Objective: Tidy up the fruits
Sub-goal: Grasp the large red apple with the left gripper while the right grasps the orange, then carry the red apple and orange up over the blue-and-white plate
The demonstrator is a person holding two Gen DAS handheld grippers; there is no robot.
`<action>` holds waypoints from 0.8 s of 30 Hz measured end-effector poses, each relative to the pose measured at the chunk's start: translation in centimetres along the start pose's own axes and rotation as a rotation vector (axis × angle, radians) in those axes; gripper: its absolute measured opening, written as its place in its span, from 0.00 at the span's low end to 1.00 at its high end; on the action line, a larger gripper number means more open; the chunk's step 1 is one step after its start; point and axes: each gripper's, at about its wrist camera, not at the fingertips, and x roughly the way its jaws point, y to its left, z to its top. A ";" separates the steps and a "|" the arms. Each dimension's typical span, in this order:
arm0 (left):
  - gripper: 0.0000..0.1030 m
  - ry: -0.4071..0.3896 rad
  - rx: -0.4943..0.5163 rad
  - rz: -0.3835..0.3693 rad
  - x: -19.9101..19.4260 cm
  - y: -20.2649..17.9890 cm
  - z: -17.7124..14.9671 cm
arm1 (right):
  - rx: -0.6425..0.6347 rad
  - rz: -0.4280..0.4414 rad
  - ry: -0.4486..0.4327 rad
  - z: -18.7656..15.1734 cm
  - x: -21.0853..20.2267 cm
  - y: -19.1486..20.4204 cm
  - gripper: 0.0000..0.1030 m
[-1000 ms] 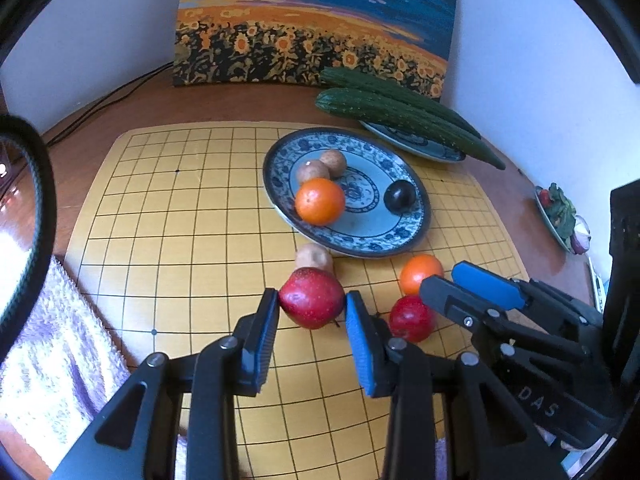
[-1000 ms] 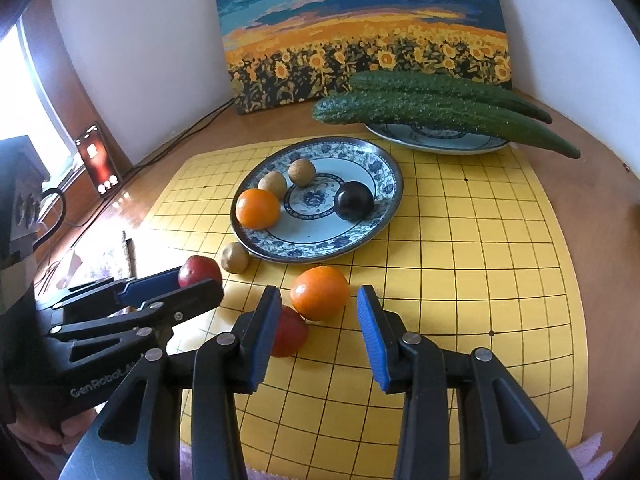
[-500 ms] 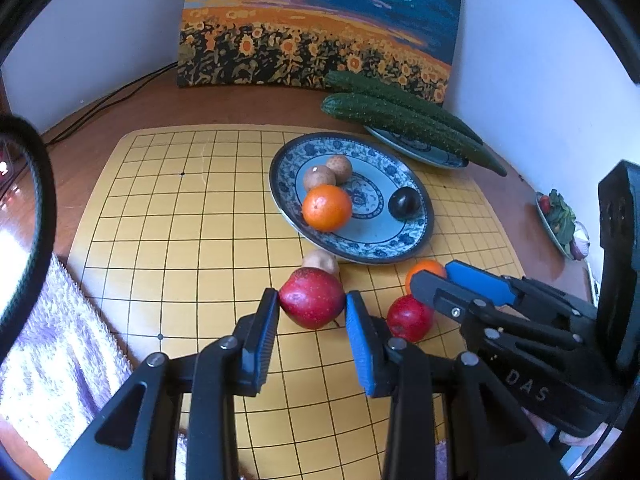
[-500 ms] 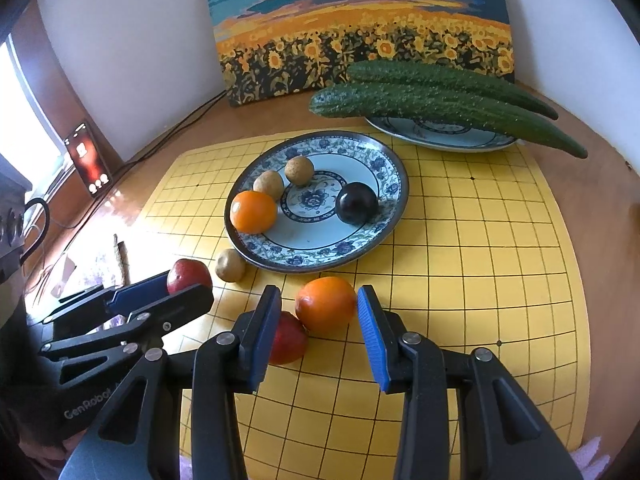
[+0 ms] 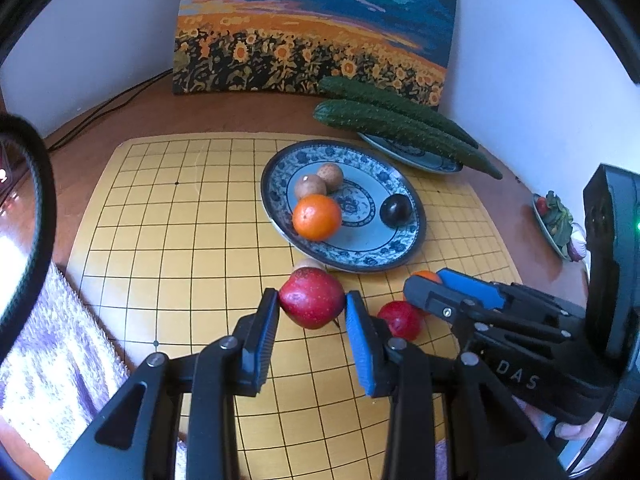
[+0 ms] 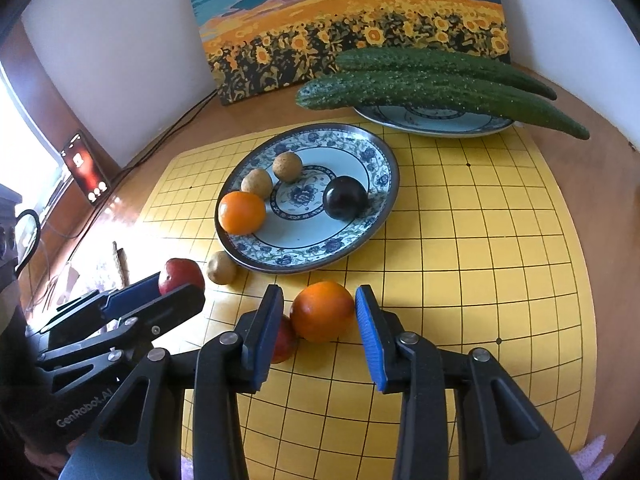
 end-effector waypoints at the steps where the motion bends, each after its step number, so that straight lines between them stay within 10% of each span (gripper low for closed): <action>1: 0.34 -0.002 0.001 -0.001 0.0 0.0 0.0 | 0.002 0.002 0.001 0.0 0.0 -0.1 0.38; 24: 0.34 0.007 0.032 -0.006 0.5 -1.1 0.7 | 0.050 0.044 0.012 -0.8 -0.2 -1.2 0.33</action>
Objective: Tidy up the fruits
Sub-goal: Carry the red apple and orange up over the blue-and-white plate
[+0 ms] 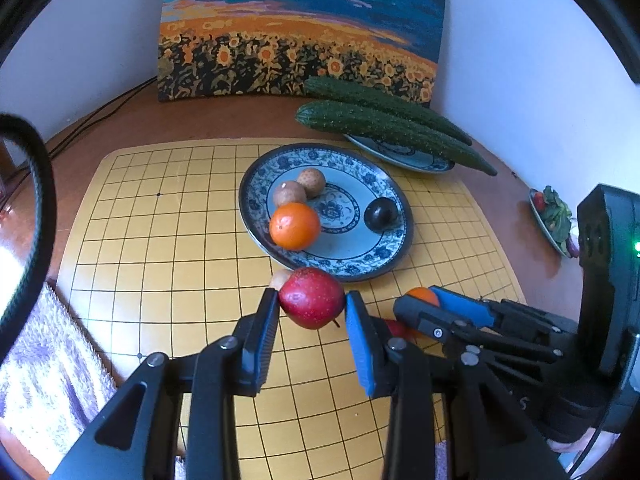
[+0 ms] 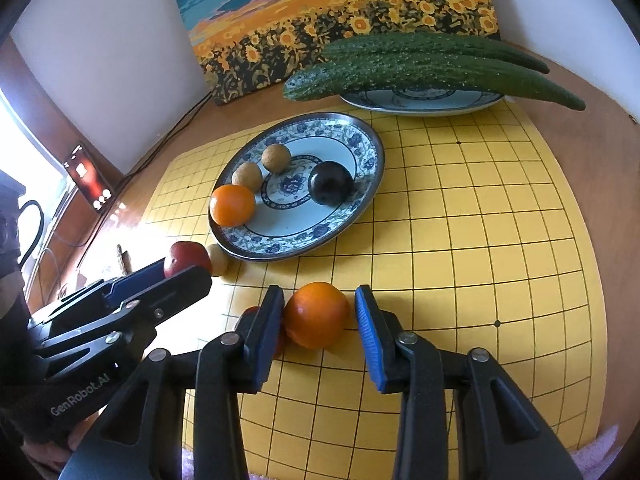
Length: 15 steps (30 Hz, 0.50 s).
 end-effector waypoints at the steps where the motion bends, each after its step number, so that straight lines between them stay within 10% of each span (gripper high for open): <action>1: 0.34 0.000 0.001 0.000 0.0 0.0 0.0 | -0.002 -0.002 -0.001 0.0 0.0 0.1 0.33; 15: 0.34 -0.003 0.036 0.008 1.3 -0.8 2.0 | -0.040 0.011 -0.067 1.9 -1.8 -0.1 0.33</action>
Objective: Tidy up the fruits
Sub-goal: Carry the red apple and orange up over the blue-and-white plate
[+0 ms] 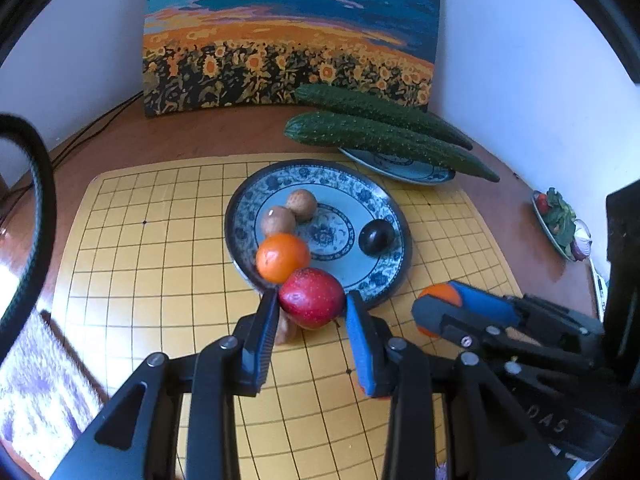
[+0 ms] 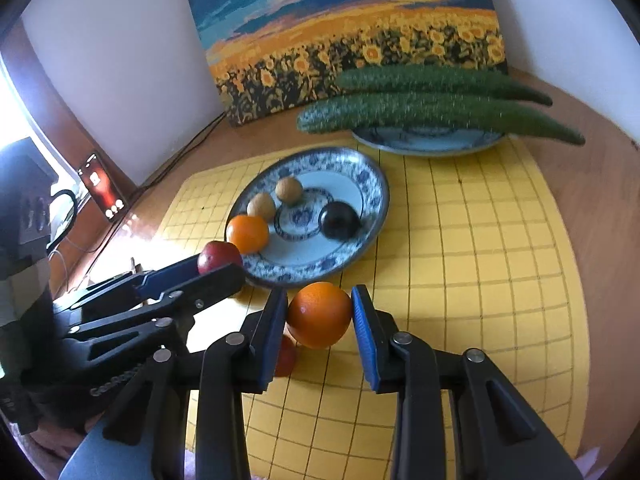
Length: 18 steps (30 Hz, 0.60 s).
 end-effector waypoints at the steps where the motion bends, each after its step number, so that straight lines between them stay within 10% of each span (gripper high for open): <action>1: 0.34 0.002 0.001 -0.001 0.1 -0.1 0.1 | -0.001 -0.005 -0.004 0.4 -0.1 -0.1 0.33; 18: 0.34 0.013 0.016 0.015 2.3 -0.1 1.2 | -0.059 -0.044 -0.046 5.0 1.9 -0.5 0.33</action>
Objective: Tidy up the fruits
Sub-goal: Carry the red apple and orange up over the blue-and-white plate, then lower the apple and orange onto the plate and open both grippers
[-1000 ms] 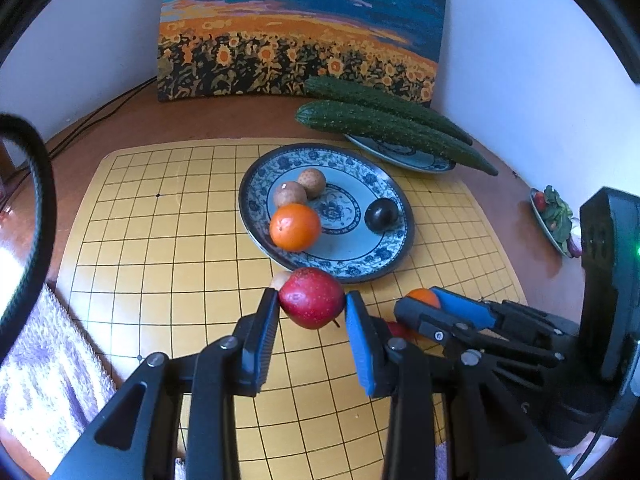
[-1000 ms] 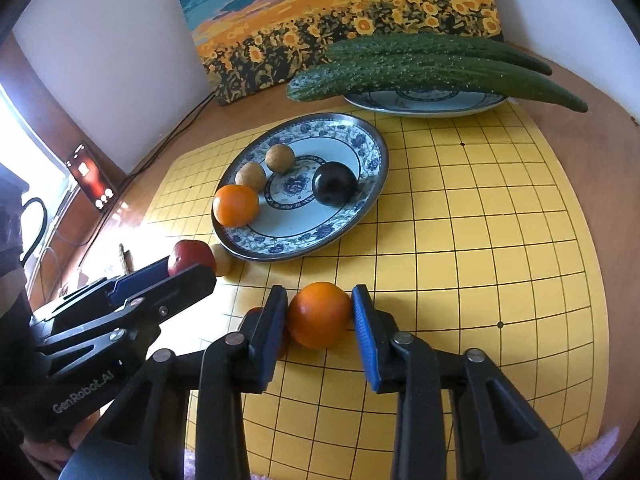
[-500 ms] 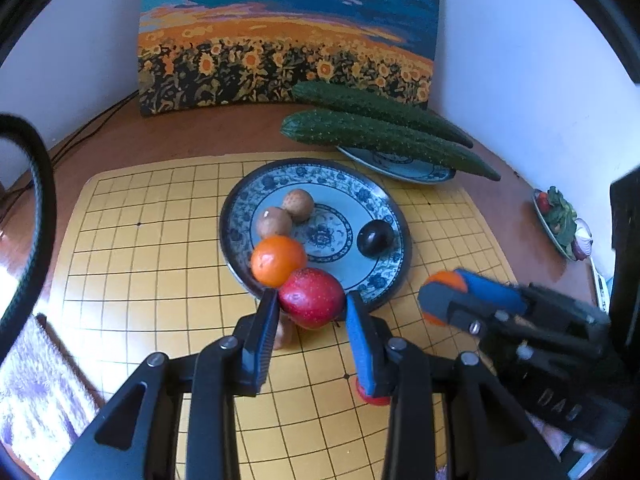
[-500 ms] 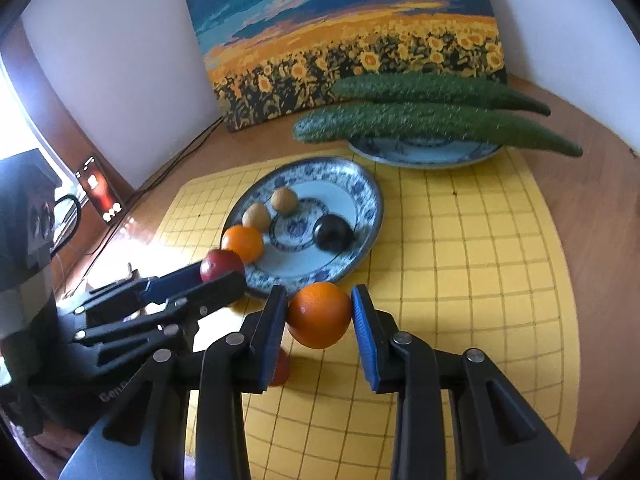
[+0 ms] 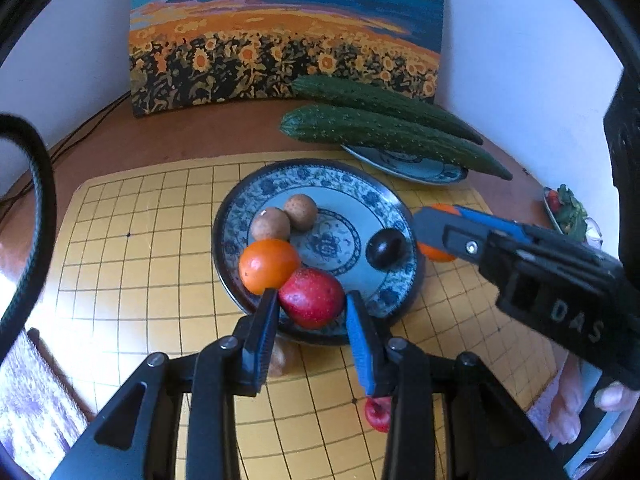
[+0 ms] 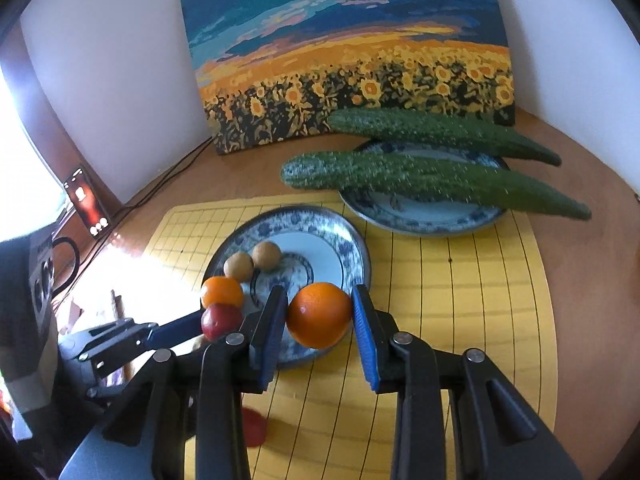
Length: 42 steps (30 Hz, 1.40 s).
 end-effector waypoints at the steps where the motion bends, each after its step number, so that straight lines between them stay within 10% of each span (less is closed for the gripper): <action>1: 0.34 -0.004 -0.001 0.002 0.0 0.1 0.1 | -0.009 -0.010 0.006 0.3 0.4 0.1 0.33; 42: 0.34 0.039 0.017 -0.021 0.9 0.4 0.0 | 0.005 -0.031 0.052 -0.5 4.3 0.7 0.33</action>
